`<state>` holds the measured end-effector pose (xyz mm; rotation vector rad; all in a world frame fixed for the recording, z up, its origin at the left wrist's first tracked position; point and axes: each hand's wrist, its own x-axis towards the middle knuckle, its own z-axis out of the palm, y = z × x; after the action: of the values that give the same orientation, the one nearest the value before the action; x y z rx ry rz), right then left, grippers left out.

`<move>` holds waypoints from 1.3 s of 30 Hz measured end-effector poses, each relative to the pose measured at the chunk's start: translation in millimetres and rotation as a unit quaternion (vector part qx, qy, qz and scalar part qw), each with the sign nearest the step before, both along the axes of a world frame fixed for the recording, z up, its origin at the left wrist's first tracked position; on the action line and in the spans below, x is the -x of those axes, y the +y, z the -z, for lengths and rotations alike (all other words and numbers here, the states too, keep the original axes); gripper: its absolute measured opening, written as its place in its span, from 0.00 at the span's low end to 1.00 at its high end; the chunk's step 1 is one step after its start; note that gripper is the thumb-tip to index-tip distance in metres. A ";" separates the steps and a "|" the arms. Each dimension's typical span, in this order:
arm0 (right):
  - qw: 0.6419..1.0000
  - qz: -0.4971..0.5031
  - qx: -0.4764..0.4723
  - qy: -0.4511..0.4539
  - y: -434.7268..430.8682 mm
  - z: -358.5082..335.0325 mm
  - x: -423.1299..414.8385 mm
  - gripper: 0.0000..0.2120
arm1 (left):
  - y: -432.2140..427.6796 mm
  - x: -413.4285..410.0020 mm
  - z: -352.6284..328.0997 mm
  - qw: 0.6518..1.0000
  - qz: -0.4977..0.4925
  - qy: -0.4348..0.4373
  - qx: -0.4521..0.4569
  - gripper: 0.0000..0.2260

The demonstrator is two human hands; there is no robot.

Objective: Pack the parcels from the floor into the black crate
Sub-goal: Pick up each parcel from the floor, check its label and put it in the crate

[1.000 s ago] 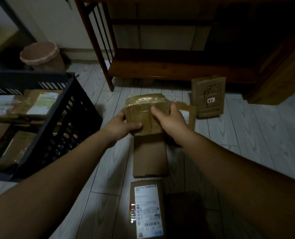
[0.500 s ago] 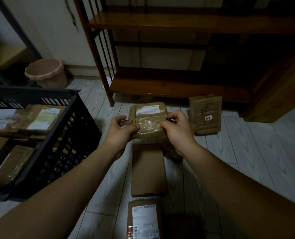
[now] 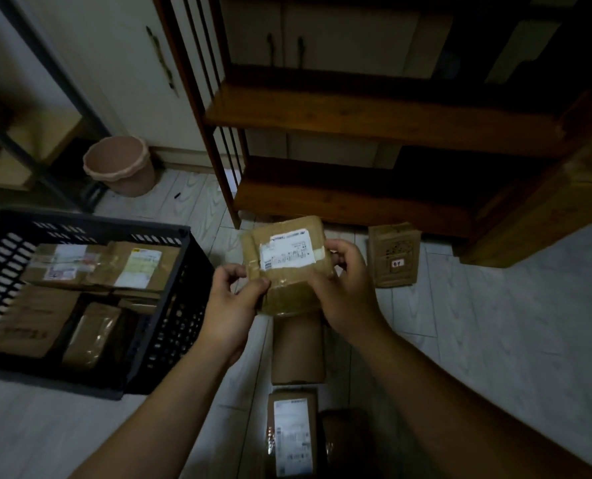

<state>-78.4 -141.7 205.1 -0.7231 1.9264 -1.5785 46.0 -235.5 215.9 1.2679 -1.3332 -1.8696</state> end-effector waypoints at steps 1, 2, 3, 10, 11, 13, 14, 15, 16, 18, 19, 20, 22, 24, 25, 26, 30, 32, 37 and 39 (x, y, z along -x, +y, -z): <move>1.000 -0.012 -0.001 -0.010 3.3 -28.8 -5.1 0.22 | 0.8 -8.0 -29.2 1.000 0.010 -0.006 -0.011 0.14; 0.999 -0.025 -0.005 -0.025 7.7 -59.4 -11.8 0.23 | 2.2 -16.7 -60.5 0.999 0.023 -0.007 -0.022 0.20; 0.999 -0.034 -0.013 -0.035 12.4 -90.9 -20.2 0.24 | 3.8 -26.5 -93.2 0.999 0.037 -0.007 -0.027 0.23; 0.988 -0.069 -0.044 -0.129 46.0 -295.1 -97.7 0.28 | 21.9 -116.8 -311.9 0.990 0.132 -0.047 -0.033 0.26; 0.988 -0.081 -0.037 -0.126 51.2 -318.8 -108.0 0.27 | 24.9 -129.4 -336.0 0.988 0.141 -0.048 -0.029 0.25; 0.986 -0.103 -0.024 -0.128 60.8 -359.1 -128.4 0.26 | 33.6 -154.5 -372.6 0.987 0.149 -0.057 -0.024 0.24; 0.985 -0.110 -0.019 -0.130 65.3 -372.3 -137.0 0.27 | 38.6 -165.5 -384.0 0.987 0.149 -0.064 -0.019 0.25; 0.985 -0.114 -0.015 -0.126 69.5 -383.4 -145.5 0.27 | 44.9 -175.5 -395.0 0.987 0.148 -0.069 -0.013 0.25; 0.986 -0.118 -0.011 -0.118 71.5 -392.9 -152.9 0.27 | 49.4 -184.6 -404.8 0.987 0.142 -0.072 -0.003 0.25; 0.987 -0.126 -0.003 -0.102 72.0 -409.5 -169.2 0.29 | 57.4 -201.3 -421.5 0.989 0.124 -0.076 0.025 0.26; 0.986 -0.136 -0.006 -0.095 72.4 -416.4 -177.5 0.31 | 61.3 -209.3 -428.7 0.990 0.111 -0.075 0.035 0.26; 0.985 -0.148 -0.013 -0.087 73.3 -422.4 -186.4 0.34 | 64.7 -218.7 -435.6 0.991 0.098 -0.073 0.047 0.27; 0.983 -0.170 -0.007 -0.061 74.3 -437.0 -203.6 0.37 | 68.2 -236.8 -449.9 0.991 0.085 -0.068 0.071 0.28; 0.981 -0.194 -0.007 -0.003 73.5 -452.4 -219.8 0.41 | 66.1 -255.0 -462.5 0.990 0.083 -0.062 0.092 0.29; 0.979 -0.202 -0.024 0.032 71.6 -458.9 -227.6 0.44 | 63.6 -264.0 -467.9 0.990 0.085 -0.057 0.099 0.28; 0.975 -0.208 -0.046 0.064 68.1 -463.7 -235.4 0.46 | 59.6 -273.0 -472.5 0.990 0.085 -0.050 0.105 0.27; 0.963 -0.214 -0.068 0.151 33.5 -476.0 -276.8 0.45 | 29.8 -309.5 -487.2 0.987 0.091 -0.025 0.130 0.26; 0.962 -0.210 -0.060 0.163 7.7 -480.4 -303.5 0.43 | 5.4 -332.6 -492.6 0.986 0.085 -0.019 0.143 0.26; 0.972 -0.169 -0.056 0.151 -50.5 -477.9 -373.3 0.40 | -61.7 -394.6 -499.1 0.970 0.115 -0.054 0.206 0.27; 0.977 -0.143 -0.066 0.141 -66.4 -473.9 -393.5 0.39 | -83.5 -407.9 -499.3 0.964 0.138 -0.067 0.216 0.26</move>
<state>315.2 -208.1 679.0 -1.1601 1.9917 -1.2130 453.9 -319.0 715.3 1.0329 -1.9473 -1.5560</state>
